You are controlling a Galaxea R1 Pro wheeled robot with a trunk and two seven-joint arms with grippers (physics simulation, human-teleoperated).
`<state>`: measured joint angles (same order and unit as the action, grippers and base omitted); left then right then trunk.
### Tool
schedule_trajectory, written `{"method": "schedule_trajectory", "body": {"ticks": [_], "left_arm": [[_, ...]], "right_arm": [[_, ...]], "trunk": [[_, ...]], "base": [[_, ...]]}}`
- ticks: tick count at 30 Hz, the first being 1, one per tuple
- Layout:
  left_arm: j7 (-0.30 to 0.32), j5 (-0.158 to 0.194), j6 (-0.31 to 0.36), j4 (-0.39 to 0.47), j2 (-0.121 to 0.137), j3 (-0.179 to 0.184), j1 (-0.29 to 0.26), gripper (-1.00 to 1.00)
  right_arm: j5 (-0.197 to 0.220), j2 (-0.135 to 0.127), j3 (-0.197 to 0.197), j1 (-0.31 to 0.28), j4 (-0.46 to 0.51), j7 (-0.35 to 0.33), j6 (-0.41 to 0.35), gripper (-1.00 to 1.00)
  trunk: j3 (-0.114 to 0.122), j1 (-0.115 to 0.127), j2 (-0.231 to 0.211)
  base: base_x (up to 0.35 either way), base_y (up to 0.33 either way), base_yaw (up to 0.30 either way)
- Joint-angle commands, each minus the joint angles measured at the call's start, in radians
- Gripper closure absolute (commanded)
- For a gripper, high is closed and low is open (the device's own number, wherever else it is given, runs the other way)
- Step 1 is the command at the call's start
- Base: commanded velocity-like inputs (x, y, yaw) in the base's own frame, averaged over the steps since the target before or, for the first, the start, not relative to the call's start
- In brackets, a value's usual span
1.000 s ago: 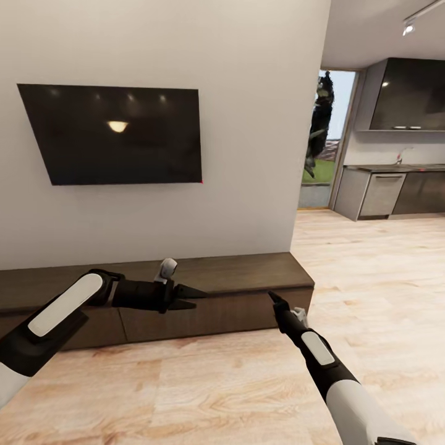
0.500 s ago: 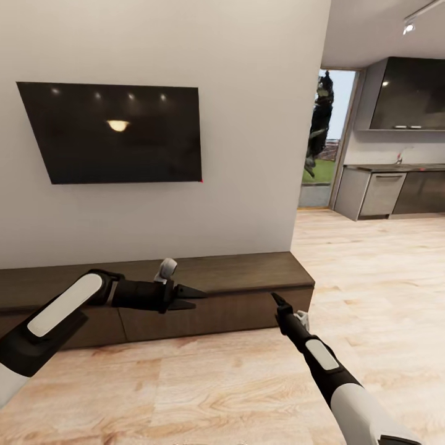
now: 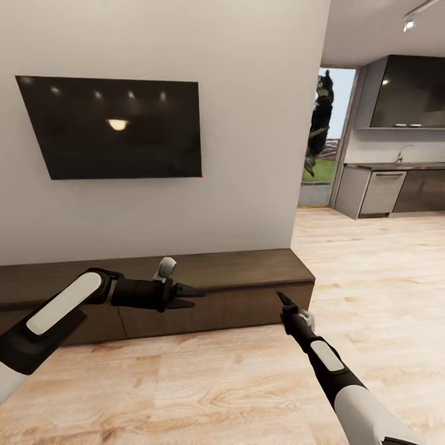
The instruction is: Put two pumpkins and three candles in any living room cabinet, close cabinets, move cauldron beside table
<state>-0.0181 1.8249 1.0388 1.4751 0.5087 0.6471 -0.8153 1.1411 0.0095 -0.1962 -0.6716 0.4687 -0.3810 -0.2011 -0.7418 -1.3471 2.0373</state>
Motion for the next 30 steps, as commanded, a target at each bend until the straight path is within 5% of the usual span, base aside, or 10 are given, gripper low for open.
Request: {"method": "schedule_trajectory", "body": {"ticks": [1, 22, 30], "left_arm": [[-0.002, 0.010, 0.001, -0.006, 0.001, 0.002, -0.007, -1.00], [-0.002, 0.017, 0.001, -0.019, 0.001, 0.002, -0.026, -1.00], [-0.001, -0.008, 0.008, -0.016, -0.009, -0.012, 0.012, -1.00]], "right_arm": [[0.008, -0.002, -0.006, -0.001, 0.000, 0.002, -0.007, -1.00], [0.008, -0.002, -0.006, -0.001, 0.000, 0.002, -0.007, -1.00], [-0.010, -0.015, 0.024, -0.002, 0.032, -0.041, -0.043, -1.00]], "trunk": [[-0.001, 0.000, 0.001], [-0.001, 0.000, 0.001], [-0.001, 0.000, 0.001]], "base": [[-0.051, 0.000, 0.000], [-0.051, 0.000, 0.000], [-0.017, 0.000, 0.000]]}}
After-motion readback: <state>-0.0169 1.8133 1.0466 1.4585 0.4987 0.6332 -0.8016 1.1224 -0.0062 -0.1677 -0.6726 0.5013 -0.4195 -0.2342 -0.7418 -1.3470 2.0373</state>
